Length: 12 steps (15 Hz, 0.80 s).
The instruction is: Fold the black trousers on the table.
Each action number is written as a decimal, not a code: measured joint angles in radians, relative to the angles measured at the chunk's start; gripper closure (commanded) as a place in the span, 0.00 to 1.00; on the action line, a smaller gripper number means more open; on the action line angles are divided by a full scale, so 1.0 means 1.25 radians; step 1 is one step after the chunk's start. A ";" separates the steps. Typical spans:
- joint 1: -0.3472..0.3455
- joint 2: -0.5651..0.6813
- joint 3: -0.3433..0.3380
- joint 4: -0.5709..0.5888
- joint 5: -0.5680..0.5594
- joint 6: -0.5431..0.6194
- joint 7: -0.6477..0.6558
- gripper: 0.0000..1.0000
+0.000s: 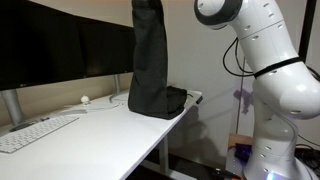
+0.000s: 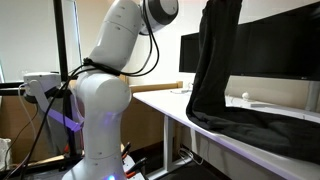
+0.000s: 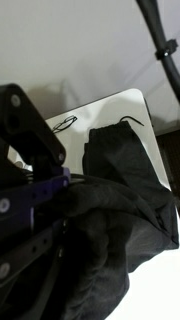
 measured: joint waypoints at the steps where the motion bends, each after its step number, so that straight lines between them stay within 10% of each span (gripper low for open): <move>1: -0.008 0.000 0.000 0.000 0.003 -0.002 0.000 0.97; 12: -0.097 0.006 0.000 -0.008 0.016 -0.042 0.000 0.97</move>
